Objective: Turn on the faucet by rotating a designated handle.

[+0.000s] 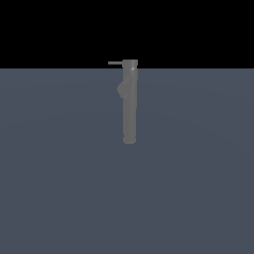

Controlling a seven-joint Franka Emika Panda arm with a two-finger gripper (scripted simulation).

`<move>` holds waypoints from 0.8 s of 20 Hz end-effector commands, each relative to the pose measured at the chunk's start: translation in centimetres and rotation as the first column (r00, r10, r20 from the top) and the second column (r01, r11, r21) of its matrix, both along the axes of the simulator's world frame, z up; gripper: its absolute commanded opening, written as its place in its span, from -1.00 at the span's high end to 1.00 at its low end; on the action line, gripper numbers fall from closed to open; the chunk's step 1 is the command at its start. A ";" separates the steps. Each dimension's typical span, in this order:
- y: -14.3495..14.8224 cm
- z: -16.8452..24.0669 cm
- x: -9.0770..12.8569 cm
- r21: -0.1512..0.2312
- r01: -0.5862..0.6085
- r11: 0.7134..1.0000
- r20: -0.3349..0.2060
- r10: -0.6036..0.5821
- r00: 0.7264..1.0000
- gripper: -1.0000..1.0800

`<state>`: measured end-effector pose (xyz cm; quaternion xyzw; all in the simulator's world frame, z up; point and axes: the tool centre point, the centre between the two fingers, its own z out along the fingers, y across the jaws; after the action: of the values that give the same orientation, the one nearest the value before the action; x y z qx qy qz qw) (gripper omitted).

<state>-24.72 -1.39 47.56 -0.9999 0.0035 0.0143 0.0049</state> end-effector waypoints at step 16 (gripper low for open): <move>0.6 -0.8 9.0 -0.021 0.023 1.000 0.006 -0.023 1.000 1.00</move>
<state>-17.03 -0.91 47.03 -0.9998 0.0139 0.0116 -0.0044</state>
